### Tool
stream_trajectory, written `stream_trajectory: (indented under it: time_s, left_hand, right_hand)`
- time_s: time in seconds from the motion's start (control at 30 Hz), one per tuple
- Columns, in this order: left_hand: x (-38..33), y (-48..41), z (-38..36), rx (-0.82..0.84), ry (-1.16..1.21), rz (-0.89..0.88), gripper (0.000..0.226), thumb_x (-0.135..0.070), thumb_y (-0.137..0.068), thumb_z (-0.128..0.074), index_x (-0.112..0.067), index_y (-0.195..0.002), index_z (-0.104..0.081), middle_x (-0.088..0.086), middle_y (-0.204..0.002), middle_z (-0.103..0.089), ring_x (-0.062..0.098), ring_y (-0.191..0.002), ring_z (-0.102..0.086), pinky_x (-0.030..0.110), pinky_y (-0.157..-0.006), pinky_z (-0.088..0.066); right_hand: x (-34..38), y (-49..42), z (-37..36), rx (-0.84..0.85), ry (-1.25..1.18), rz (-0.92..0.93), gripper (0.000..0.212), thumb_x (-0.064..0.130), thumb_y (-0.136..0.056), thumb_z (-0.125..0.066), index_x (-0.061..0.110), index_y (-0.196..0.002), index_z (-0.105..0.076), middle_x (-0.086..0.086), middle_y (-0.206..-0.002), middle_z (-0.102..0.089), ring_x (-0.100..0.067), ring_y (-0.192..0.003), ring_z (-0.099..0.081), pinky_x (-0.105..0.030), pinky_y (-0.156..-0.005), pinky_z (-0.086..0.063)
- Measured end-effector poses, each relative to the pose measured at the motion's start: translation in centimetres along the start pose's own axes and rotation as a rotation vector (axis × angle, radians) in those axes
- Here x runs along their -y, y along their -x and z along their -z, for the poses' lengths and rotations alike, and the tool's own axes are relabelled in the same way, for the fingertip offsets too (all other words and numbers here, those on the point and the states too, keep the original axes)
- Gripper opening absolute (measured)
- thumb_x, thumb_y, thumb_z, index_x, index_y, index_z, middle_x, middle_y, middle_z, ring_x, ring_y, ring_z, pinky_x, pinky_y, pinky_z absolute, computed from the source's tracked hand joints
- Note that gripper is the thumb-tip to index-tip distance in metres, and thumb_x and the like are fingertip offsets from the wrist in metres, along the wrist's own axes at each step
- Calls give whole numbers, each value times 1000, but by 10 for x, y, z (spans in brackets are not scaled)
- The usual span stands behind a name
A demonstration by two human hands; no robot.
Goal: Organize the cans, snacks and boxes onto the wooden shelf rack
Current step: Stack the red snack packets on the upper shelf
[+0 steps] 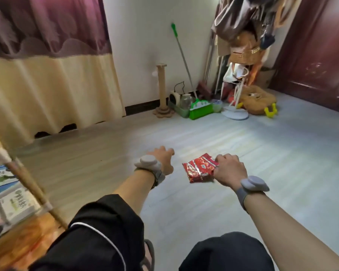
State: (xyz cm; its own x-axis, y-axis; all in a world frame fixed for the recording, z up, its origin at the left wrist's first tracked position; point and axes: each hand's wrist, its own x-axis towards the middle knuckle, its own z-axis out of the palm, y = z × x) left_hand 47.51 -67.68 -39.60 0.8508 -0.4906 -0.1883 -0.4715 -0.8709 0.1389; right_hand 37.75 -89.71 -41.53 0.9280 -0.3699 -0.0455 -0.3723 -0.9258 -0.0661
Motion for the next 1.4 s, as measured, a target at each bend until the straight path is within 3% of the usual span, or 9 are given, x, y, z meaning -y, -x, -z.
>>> stream_trajectory:
  time_s: [0.23,0.4,0.7,0.93,1.07,1.17,1.23,1.3,1.4]
  left_hand:
    - [-32,-75,-50,128,48,-5,65,-26,-81,-59,-33,-142,-36,3,-138,-43,30,-115,-52,47,-93,-51]
    - [-35,-135,-98,194,31,40,75,-30,-80,-63,-36,-146,-28,6,-146,-36,33,-123,-48,47,-98,-47]
    - [-33,-288,-252,352,163,158,88,-47,-81,-72,-40,-150,-18,10,-160,-12,40,-135,-38,50,-105,-40]
    - [-36,-344,-299,381,518,249,101,-48,-78,-77,-35,-154,-10,18,-150,-30,40,-125,-51,43,-105,-44]
    - [-43,-369,-315,321,618,277,96,-56,-78,-73,-39,-152,-14,13,-134,-43,35,-111,-59,34,-90,-46]
    - [-45,-379,-318,232,754,367,91,-56,-78,-71,-37,-150,-19,9,-130,-46,31,-108,-60,36,-91,-48]
    - [-42,-384,-319,193,865,404,95,-56,-74,-71,-36,-149,-16,8,-130,-51,29,-106,-62,42,-94,-52]
    - [-39,-387,-322,174,975,458,108,-58,-64,-71,-39,-149,-6,8,-131,-56,27,-107,-64,48,-95,-53]
    - [-34,-387,-324,204,1077,534,113,-55,-56,-76,-22,-149,-22,5,-127,-61,24,-108,-65,47,-95,-54]
  right_hand:
    - [-45,-49,-38,139,-45,-92,43,27,-92,-49,16,-134,-45,-12,-136,-49,-34,-128,-40,-42,-101,-40]
    - [-66,-104,-75,200,-144,-161,50,29,-92,-51,15,-139,-41,-14,-138,-47,-36,-129,-40,-43,-101,-40]
    - [-89,-251,-257,349,-449,-383,63,39,-95,-55,10,-146,-33,-21,-149,-36,-43,-135,-39,-43,-110,-34]
    - [-107,-318,-311,170,-507,-442,60,46,-98,-50,17,-148,-34,-11,-159,-25,-41,-140,-28,-45,-114,-25]
    - [-119,-361,-326,241,-472,-439,71,50,-102,-38,23,-161,-9,-5,-169,-3,-32,-153,-4,-47,-123,-10]
    - [-123,-374,-336,323,-470,-464,83,55,-97,-48,23,-161,-5,-14,-164,-23,-37,-150,-16,-45,-121,-13]
    - [-123,-372,-339,372,-543,-518,79,68,-81,-61,41,-150,-35,-12,-149,-47,-38,-139,-37,-45,-114,-27]
    - [-128,-367,-352,393,-707,-554,55,72,-60,-71,59,-112,-58,2,-123,-68,-29,-122,-58,-44,-108,-41]
    - [-136,-359,-368,425,-983,-577,61,38,-47,-83,42,-105,-66,9,-104,-75,-18,-101,-71,-45,-96,-56]
